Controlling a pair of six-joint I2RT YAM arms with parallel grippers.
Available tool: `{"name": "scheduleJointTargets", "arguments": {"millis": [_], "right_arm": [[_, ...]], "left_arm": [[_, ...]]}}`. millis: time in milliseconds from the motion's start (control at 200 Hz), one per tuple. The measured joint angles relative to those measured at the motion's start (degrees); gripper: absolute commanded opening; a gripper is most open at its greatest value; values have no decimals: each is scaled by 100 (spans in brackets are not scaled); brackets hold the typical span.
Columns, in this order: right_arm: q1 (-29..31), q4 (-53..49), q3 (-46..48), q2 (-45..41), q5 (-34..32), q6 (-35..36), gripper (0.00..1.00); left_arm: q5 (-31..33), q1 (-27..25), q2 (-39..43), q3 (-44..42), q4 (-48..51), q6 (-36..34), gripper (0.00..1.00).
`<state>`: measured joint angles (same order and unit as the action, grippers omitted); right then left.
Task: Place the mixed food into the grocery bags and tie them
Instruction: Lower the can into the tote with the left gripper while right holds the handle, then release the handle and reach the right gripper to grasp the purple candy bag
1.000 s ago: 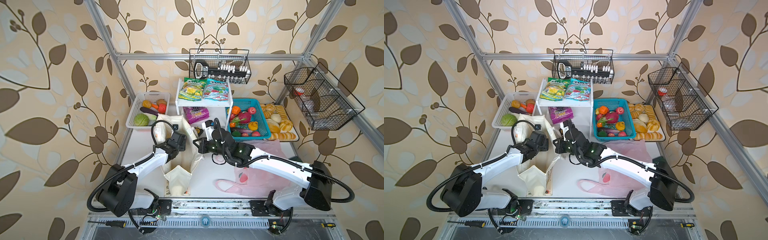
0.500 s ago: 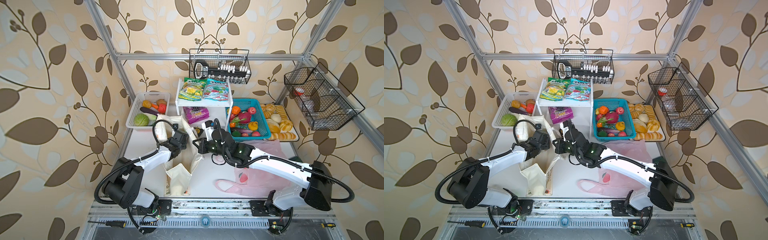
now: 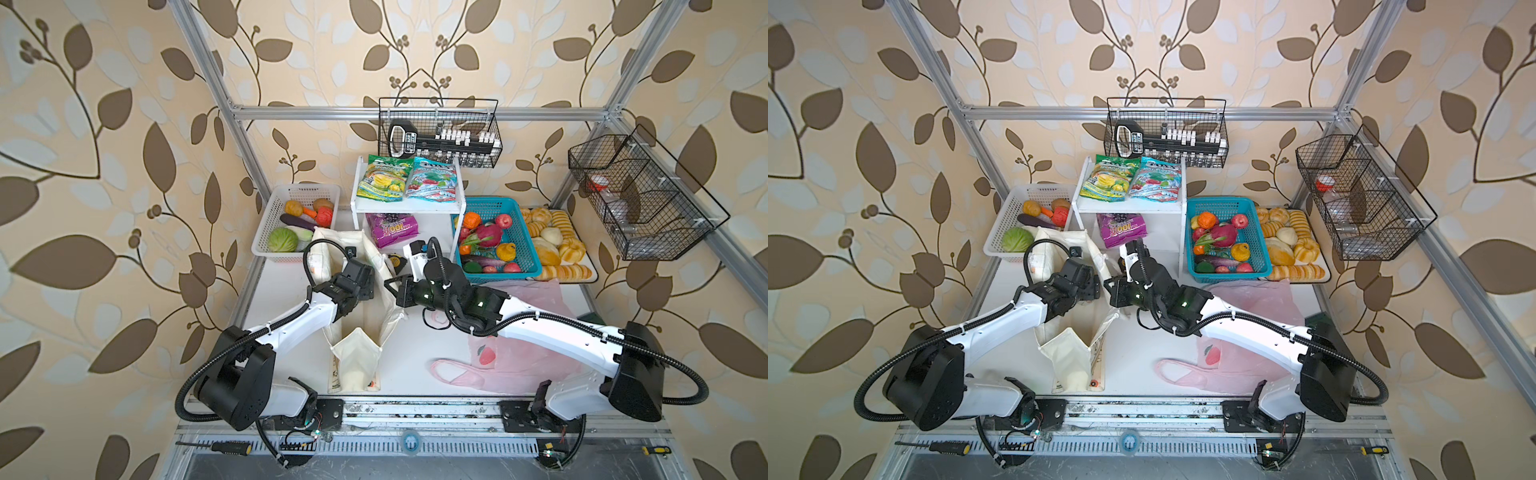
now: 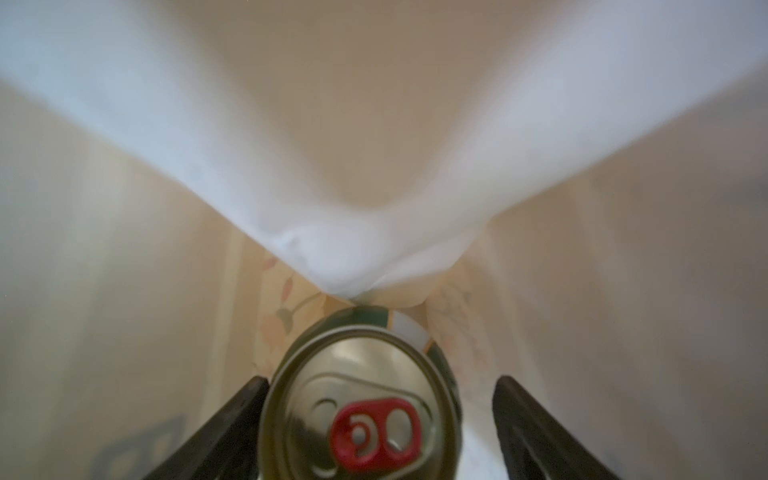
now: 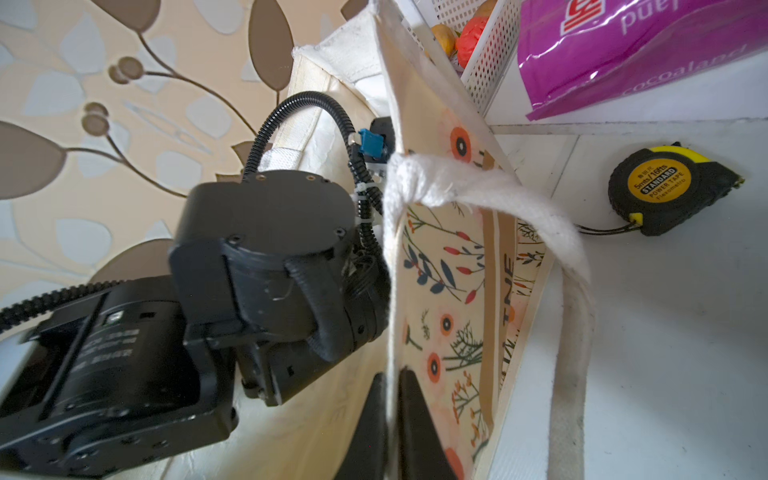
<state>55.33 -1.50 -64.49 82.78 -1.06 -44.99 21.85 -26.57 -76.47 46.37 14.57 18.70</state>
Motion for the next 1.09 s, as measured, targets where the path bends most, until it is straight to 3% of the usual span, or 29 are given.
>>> {"name": "scheduleJointTargets", "arguments": {"millis": [125, 285, 470, 625, 850, 945, 1095], "right_arm": [[4, 33, 0, 0, -2, -4, 16], [4, 48, 0, 0, 20, 2, 21], [-94, 44, 0, -4, 179, 31, 56], [-308, 31, 0, -195, 466, 61, 71], [-649, 184, 221, -1036, 317, -22, 72], [-813, 387, 560, -1316, -107, -282, 67], [-848, 918, 1082, -1043, -828, -890, 69]], "left_arm": [[-52, 0, 354, 87, 170, -111, 99], [-87, 0, 824, 223, 498, -212, 99], [-190, 0, 1506, 426, 876, -365, 99], [-92, 0, 1978, 586, 1327, -501, 99], [15, 0, 2413, 660, 1864, -619, 99], [-13, 0, 2446, 796, 2074, -616, 99], [-212, 0, 2468, 1207, 2253, -584, 99]]}}
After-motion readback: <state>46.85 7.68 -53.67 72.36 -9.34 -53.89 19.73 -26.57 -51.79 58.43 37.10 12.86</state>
